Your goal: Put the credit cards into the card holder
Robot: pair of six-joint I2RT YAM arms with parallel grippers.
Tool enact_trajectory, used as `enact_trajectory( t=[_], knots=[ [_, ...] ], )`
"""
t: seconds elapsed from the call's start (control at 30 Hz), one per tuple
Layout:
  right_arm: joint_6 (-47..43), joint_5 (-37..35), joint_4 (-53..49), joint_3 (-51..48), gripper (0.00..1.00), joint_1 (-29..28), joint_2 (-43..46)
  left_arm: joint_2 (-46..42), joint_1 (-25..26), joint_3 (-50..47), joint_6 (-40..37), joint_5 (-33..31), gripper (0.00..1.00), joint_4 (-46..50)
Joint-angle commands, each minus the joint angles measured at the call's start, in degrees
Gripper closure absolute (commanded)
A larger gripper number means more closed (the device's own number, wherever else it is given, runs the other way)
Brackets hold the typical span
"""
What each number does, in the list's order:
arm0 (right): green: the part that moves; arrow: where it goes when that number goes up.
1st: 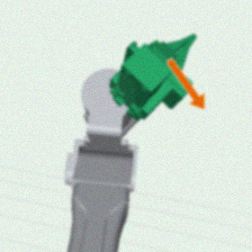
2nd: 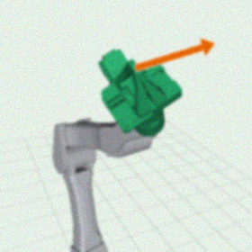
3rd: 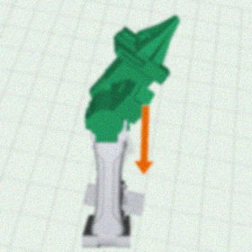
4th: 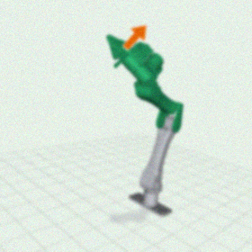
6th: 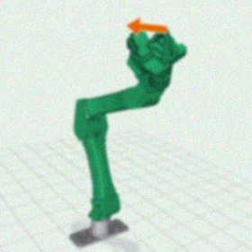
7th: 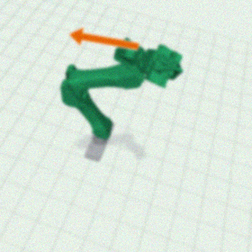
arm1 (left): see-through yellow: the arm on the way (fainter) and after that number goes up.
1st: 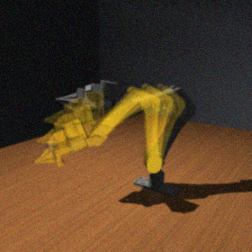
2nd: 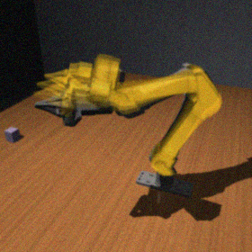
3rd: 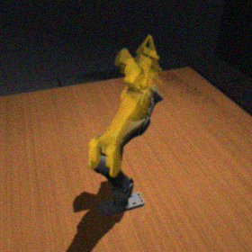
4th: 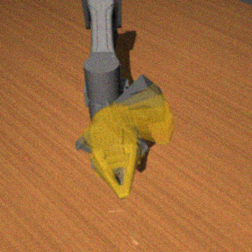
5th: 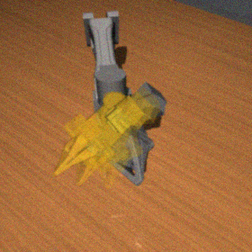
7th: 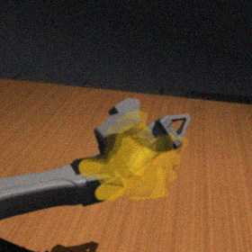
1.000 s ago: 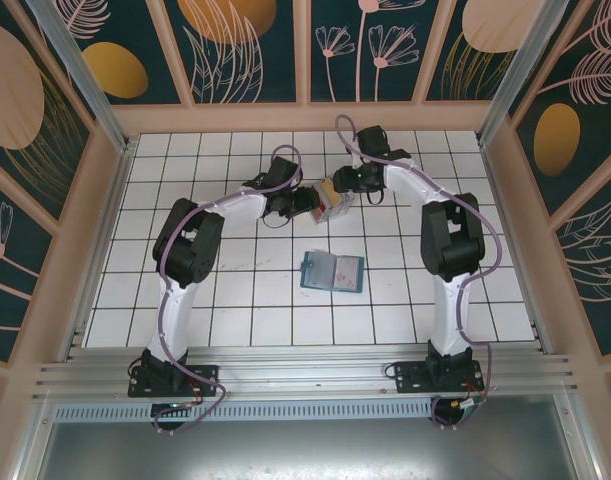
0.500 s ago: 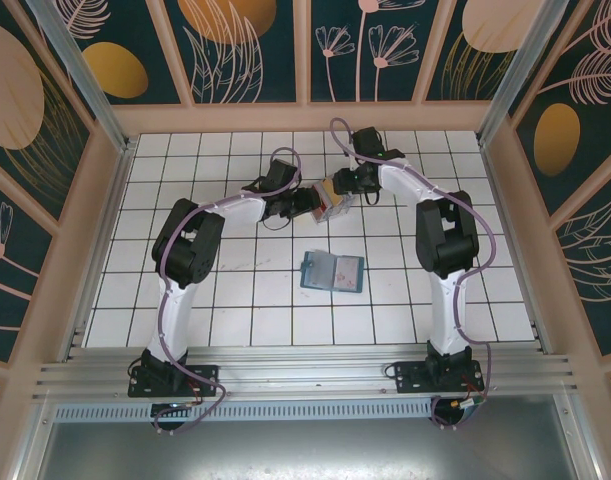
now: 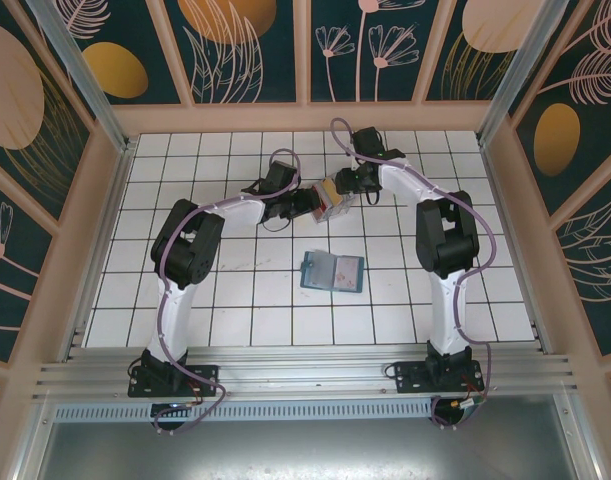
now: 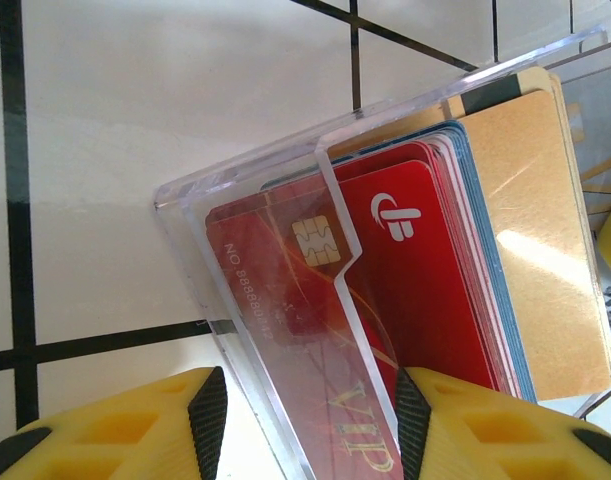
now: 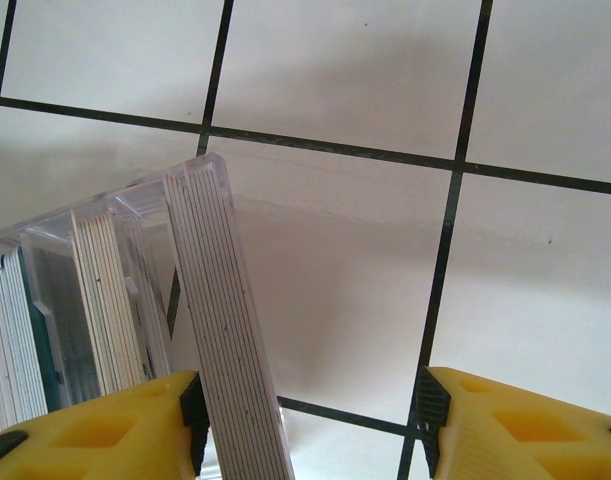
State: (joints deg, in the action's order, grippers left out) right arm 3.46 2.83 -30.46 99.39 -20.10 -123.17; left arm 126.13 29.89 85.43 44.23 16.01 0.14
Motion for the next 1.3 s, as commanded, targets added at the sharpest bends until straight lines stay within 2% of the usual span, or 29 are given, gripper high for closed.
enact_trajectory(
  t=[0.0,0.87,1.0,1.27],
  knots=[
    [-0.12,-2.64,-1.04,1.21,0.42,0.71,2.42,-0.79,-0.36,-1.96,0.25,-1.15,0.5,4.25],
    [-0.39,-1.57,-0.81,1.03,0.49,0.93,4.55,-1.29,-0.37,-1.93,0.68,-0.91,0.51,3.99],
    [-0.62,0.67,-0.87,1.19,0.55,0.87,4.03,-1.24,-0.36,-1.94,0.59,-0.96,0.51,4.07],
    [-0.55,3.09,-0.83,1.3,0.75,1.02,3.68,-1.48,-0.4,-2.27,0.46,-1.09,0.51,4.25]
  ],
)
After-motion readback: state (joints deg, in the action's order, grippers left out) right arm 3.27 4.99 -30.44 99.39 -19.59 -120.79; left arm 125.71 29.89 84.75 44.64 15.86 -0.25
